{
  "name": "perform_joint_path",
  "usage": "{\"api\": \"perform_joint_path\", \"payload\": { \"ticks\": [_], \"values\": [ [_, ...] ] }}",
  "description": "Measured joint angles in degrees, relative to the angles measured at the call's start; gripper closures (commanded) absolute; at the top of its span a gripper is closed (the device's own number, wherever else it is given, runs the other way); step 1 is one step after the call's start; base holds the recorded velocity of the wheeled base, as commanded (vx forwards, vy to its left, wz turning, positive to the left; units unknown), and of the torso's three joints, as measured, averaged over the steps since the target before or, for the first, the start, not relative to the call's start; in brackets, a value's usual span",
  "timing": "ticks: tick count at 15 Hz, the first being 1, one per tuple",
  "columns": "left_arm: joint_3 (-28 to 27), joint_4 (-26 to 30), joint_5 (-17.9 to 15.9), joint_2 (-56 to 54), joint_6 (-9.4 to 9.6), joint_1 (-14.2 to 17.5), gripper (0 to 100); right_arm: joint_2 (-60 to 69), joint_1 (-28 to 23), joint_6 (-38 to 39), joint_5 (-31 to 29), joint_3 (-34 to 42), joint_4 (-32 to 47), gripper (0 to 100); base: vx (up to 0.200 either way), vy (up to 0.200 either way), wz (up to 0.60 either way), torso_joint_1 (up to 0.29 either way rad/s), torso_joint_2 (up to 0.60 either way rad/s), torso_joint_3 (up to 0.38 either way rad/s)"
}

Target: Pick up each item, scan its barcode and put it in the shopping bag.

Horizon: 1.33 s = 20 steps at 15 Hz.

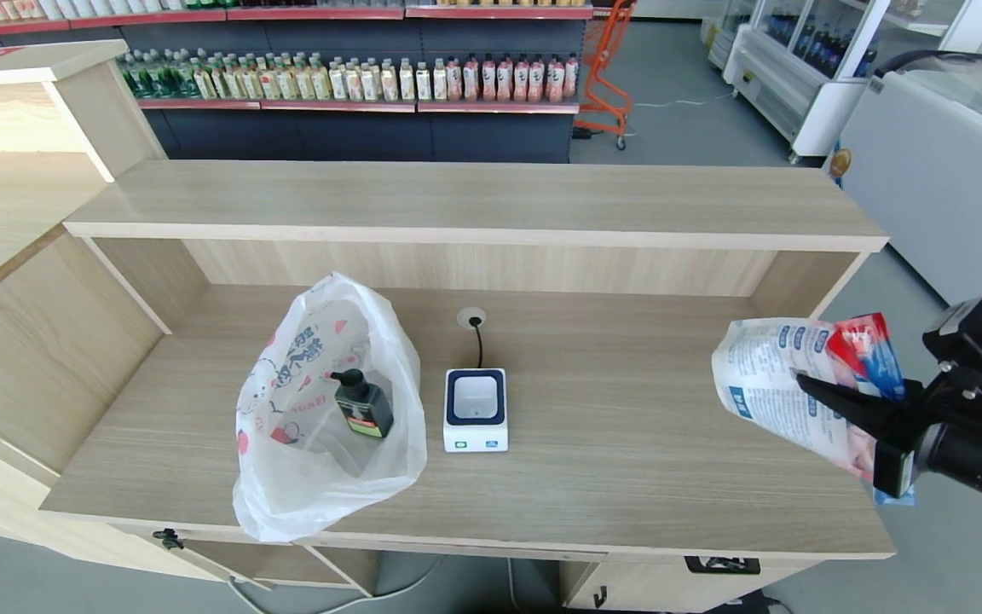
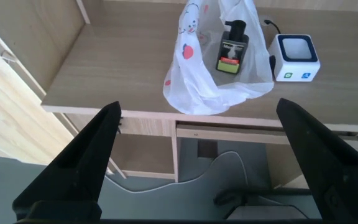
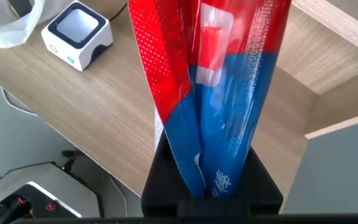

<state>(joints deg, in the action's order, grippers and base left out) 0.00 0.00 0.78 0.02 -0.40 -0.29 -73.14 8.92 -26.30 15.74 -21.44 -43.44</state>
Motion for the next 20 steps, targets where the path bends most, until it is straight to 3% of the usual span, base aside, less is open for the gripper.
{"api": "perform_joint_path", "payload": {
  "ticks": [11,14,17,20],
  "values": [
    [0.0,0.0,-0.1,0.0,0.35,0.0,0,-5.1,0.0,0.1,4.3,-0.7,-0.4,100,0.000,0.200,0.00,0.000,0.00,0.003],
    [0.0,0.0,-0.1,0.0,0.40,0.0,0,-10.2,0.0,-0.2,5.0,-3.7,-0.4,100,0.000,0.200,0.00,0.001,0.00,0.002],
    [0.0,0.0,-0.1,0.0,0.40,0.0,0,-16.5,-0.1,-0.9,6.8,-8.6,-0.6,100,0.200,0.200,0.00,0.002,0.00,0.004],
    [0.0,0.0,-0.1,0.0,0.24,0.0,0,-21.4,-0.1,-1.4,8.4,-10.6,-3.9,100,0.000,0.000,0.00,0.000,0.00,0.000]
  ]
}}
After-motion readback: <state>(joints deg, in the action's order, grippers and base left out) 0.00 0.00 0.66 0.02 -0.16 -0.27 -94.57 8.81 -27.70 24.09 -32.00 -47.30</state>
